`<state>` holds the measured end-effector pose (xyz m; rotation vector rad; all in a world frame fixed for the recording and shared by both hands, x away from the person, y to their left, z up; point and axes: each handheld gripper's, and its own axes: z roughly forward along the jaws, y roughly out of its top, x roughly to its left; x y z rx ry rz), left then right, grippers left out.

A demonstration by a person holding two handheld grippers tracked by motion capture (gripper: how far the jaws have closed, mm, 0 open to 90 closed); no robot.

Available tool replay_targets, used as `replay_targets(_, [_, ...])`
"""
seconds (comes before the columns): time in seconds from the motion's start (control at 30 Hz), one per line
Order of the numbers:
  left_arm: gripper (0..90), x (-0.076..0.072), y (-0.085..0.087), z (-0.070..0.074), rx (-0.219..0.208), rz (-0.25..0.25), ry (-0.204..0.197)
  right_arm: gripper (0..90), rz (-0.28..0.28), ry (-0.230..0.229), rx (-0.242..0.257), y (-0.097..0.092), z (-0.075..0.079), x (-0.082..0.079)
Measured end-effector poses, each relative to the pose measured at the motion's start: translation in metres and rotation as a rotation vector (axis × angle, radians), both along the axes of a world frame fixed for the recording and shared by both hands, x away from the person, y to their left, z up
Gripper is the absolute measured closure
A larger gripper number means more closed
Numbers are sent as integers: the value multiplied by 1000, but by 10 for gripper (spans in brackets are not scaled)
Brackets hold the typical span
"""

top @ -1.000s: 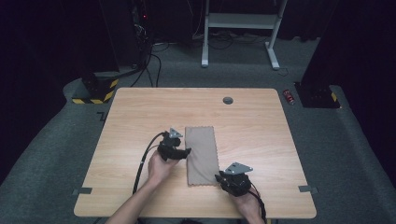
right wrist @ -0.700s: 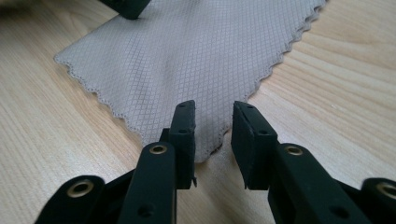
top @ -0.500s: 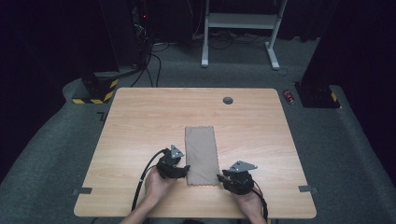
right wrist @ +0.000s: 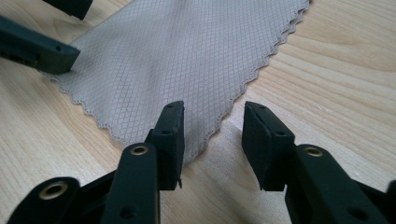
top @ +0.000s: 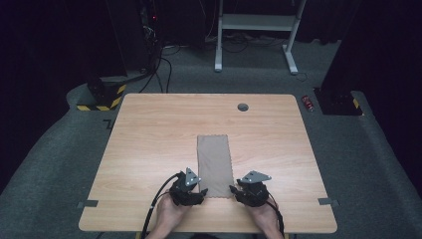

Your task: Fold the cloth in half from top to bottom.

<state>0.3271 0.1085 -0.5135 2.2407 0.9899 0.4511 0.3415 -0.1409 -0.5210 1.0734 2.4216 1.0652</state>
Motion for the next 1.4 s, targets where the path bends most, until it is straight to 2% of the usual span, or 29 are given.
replay_targets(0.03, [401, -2, 0, -1, -2, 0, -16, 581, 4, -12, -12, 1, 0, 0])
replay_targets(0.1, [403, -4, 2, -2, -20, 7, -11, 579, 2, -27, -34, 3, 0, -3])
replay_targets(0.2, [393, -3, 8, -4, -58, 19, 6, 577, 3, -27, -27, 2, -1, -3])
replay_targets(0.27, [390, -4, 10, -5, -63, 20, -10, 578, 0, -29, -26, 3, -1, -4])
replay_targets(0.3, [391, -6, 10, -7, -78, 26, -10, 578, 0, -31, -26, 3, -1, -4])
replay_targets(0.37, [390, -8, 12, -7, -75, 31, -23, 581, 1, -30, -30, 3, -1, -5])
replay_targets(0.57, [388, -15, 18, -8, -88, 45, -26, 583, 16, -15, -49, 9, 2, -9])
replay_targets(0.67, [386, -18, 23, -9, -93, 55, -27, 585, 29, -26, -65, 12, 2, -10])
replay_targets(0.87, [386, -22, 31, -10, -105, 63, -29, 588, 56, -12, -54, 16, 2, -14])
replay_targets(0.93, [387, -21, 31, -9, -96, 60, -22, 567, 67, -12, -50, 15, 2, -13])
replay_targets(1.03, [392, -15, 29, -6, -78, 51, -11, 557, 76, 18, -2, 11, 2, -7])
replay_targets(1.1, [397, -8, 29, -6, -86, 51, -3, 557, 71, 31, 16, 8, 3, -3])
replay_targets(1.2, [399, 8, 31, -5, -99, 60, 16, 554, 55, 10, 28, 6, 7, 2])
replay_targets(1.4, [406, 42, 34, 3, -136, 76, 21, 530, 36, 50, 48, 6, 11, 20])
